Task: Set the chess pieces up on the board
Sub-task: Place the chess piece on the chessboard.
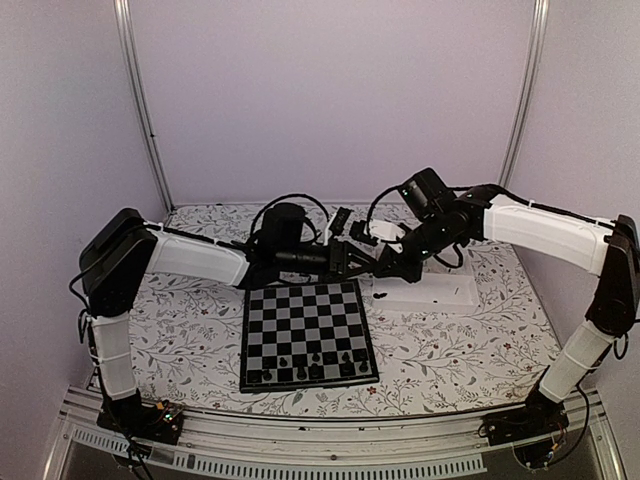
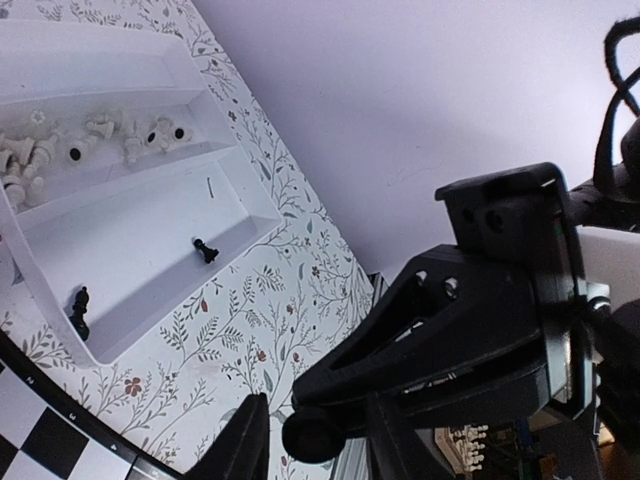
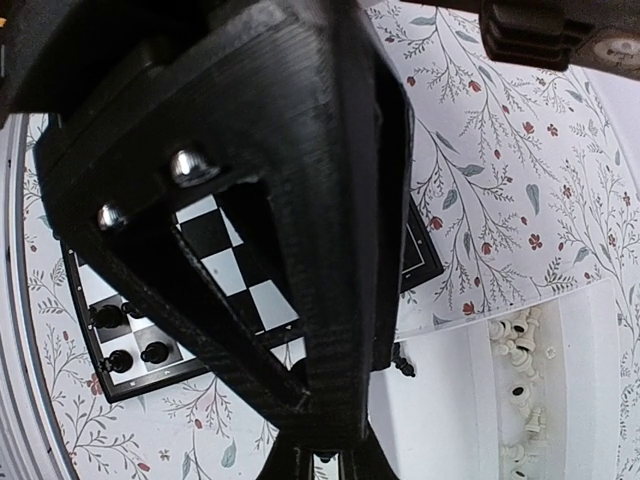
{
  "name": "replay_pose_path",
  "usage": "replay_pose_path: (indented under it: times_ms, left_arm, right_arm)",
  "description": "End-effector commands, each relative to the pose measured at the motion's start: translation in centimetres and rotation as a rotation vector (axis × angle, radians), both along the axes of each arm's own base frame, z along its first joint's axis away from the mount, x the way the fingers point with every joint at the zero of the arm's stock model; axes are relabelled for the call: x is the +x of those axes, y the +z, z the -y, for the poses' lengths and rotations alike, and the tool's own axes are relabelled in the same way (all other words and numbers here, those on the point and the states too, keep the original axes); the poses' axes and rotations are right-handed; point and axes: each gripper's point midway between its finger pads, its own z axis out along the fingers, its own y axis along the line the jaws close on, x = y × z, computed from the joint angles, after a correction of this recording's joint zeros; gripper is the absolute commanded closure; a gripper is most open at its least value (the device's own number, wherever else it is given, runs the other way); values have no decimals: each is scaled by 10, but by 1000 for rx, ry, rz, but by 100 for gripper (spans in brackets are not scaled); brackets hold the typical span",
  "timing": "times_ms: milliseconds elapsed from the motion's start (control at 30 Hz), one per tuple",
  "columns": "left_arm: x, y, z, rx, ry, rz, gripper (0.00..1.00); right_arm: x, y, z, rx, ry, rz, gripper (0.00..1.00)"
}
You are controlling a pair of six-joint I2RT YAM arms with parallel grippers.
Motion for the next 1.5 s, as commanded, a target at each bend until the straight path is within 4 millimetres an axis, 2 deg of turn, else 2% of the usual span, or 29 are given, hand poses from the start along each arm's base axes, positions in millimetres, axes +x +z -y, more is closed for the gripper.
replay_pose_path:
  times_ms: [0, 333, 400, 500, 567, 667, 767, 833, 967, 1133, 1267, 1467]
  left_arm:
    - [-17, 13, 9, -74, -67, -5, 68]
    - [-11, 17, 5, -138, -60, -49, 82]
    - [-7, 20, 1, -146, -47, -44, 83]
    - [0, 26, -10, -165, -16, -34, 83]
    - [7, 32, -19, -184, 13, -20, 84]
    - [15, 42, -30, -212, 48, 16, 84]
    - [23, 52, -40, -243, 102, 65, 85]
    - [27, 59, -42, -265, 130, 98, 85]
    - [36, 72, -45, -312, 179, 152, 83]
    - [43, 77, -43, -336, 201, 175, 83]
    - [44, 82, -40, -357, 202, 184, 83]
    - [42, 82, -35, -355, 183, 183, 83]
  right_arm:
    - [15, 23, -22, 93, -15, 36, 95]
    - [17, 25, -28, 112, -24, 19, 92]
    - [18, 27, -28, 111, -30, 25, 85]
    - [18, 32, -22, 108, -47, 37, 69]
    - [18, 41, -15, 135, -48, 34, 62]
    - [22, 80, -2, 282, -54, -1, 55]
    - [40, 116, 23, 468, -114, -88, 53]
    - [44, 123, 32, 577, -136, -204, 53]
    - [37, 109, 25, 690, -113, -451, 53]
    - [34, 92, 12, 754, -103, -708, 52]
    - [36, 79, -1, 746, -104, -788, 52]
    - [28, 73, -18, 728, -70, -822, 54]
